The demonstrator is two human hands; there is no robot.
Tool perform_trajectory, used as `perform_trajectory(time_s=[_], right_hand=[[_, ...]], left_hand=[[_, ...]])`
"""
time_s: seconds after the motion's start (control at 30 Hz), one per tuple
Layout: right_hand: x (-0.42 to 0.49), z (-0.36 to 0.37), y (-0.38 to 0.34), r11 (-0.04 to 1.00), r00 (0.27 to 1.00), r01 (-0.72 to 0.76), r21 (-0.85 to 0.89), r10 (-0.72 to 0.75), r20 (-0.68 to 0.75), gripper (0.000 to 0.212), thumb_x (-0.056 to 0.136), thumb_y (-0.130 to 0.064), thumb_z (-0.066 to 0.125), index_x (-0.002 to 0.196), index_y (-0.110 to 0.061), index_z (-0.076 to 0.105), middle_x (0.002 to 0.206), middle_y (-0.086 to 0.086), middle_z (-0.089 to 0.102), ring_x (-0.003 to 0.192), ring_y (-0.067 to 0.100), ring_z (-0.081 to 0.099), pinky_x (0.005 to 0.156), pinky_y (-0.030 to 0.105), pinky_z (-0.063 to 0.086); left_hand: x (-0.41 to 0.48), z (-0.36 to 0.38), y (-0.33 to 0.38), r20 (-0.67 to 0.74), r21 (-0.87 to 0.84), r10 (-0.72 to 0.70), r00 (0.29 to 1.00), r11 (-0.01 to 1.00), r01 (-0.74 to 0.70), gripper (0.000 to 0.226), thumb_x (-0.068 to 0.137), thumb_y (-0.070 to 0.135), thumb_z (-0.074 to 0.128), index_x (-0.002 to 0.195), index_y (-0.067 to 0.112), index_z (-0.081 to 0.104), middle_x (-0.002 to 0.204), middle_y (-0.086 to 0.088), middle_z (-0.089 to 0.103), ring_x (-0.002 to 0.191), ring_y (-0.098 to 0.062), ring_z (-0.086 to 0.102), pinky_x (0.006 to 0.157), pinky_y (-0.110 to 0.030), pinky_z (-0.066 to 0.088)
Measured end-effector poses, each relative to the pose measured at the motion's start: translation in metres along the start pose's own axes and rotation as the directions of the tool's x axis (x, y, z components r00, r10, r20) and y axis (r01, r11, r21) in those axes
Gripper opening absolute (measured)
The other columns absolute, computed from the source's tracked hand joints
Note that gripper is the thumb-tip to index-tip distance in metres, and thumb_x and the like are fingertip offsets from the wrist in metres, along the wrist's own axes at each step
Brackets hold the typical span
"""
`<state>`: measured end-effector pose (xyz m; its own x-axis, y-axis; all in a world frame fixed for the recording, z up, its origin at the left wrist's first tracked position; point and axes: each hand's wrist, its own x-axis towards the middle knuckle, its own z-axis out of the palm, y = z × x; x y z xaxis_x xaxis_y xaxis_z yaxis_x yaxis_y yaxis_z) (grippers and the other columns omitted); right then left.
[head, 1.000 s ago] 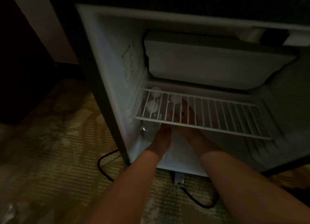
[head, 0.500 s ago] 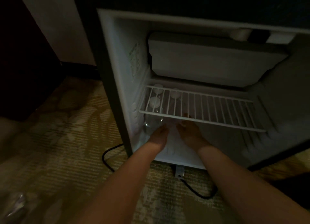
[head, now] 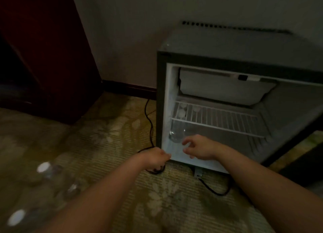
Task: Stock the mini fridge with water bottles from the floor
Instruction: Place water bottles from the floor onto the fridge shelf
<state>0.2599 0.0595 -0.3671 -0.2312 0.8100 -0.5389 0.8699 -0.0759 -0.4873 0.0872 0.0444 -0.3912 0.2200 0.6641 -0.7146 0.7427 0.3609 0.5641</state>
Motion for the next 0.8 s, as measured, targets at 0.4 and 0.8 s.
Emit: perform_trajectory(time_s=[0.4,0.8], right_hand=[[-0.129,0.041,-0.182,0.897,0.969,0.249,-0.366,-0.232,0.090,0.042,0.095,-0.030,0.050,0.134,-0.014,0.048,0.135,0.008,0.051,0.121,0.025,0.050,0.095,0.033,0.042],[-0.205,0.200,-0.318,0.791,0.851,0.513,-0.334,-0.420,0.314,0.036,0.092,-0.019,0.055,0.127,-0.010,0.055,0.128,0.011,0.057,0.113,0.026,0.056,0.085,0.030,0.045]], left_hand=[[-0.198,-0.058,-0.066,-0.255,0.526,0.117,0.960,0.850,0.036,0.042,0.098,0.032,0.039,0.130,0.008,0.051,0.135,-0.013,0.052,0.124,-0.028,0.049,0.101,-0.032,0.039],[-0.334,-0.043,-0.253,-0.308,0.325,-0.076,0.949,0.928,0.180,0.036,0.094,0.034,0.050,0.123,0.013,0.054,0.121,-0.004,0.058,0.107,-0.020,0.056,0.092,-0.031,0.044]])
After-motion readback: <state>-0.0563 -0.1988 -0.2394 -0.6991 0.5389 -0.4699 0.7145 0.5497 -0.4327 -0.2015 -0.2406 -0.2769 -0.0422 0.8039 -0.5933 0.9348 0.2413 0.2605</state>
